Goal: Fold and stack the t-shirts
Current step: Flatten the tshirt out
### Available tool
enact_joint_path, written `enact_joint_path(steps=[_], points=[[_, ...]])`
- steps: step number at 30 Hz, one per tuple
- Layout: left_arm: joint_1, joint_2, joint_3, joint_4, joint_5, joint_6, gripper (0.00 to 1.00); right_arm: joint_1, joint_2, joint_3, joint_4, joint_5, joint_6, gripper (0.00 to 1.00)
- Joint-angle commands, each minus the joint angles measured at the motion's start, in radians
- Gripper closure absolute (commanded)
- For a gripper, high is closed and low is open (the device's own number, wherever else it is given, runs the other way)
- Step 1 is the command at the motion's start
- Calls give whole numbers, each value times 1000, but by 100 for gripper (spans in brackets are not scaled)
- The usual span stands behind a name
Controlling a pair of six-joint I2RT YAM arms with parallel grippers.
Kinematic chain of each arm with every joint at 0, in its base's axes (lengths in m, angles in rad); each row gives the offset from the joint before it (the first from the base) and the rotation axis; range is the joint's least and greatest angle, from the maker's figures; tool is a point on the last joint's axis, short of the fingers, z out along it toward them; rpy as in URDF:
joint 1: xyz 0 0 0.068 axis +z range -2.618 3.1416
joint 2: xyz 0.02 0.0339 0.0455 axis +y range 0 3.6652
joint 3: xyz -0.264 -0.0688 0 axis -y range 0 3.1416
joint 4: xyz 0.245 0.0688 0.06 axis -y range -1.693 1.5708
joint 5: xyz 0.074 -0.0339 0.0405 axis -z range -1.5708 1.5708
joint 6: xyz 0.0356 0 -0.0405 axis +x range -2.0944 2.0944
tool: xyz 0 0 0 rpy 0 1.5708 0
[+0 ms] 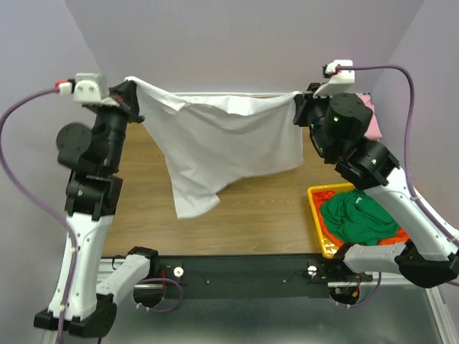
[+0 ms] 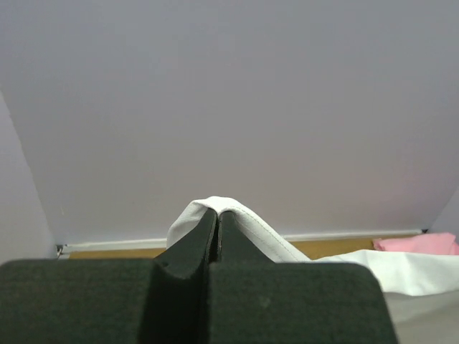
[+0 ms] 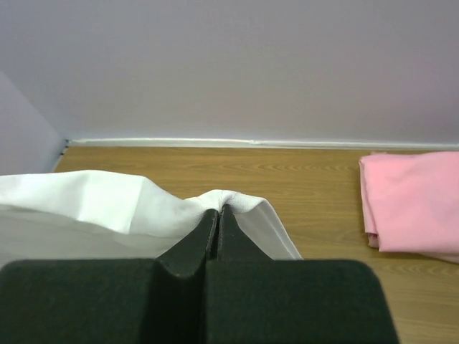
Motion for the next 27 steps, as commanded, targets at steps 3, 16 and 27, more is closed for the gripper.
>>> enact_joint_path(steps=[3, 16, 27], points=[[5, -210, -61, 30, 22, -3, 100, -4, -121, -34, 24, -113, 13, 100], [5, -285, 143, -18, 55, 17, 100, -4, -275, 14, 21, -158, -15, 100], [5, 16, 42, 181, 205, -50, 100, -27, -13, -23, 60, 85, -53, 100]])
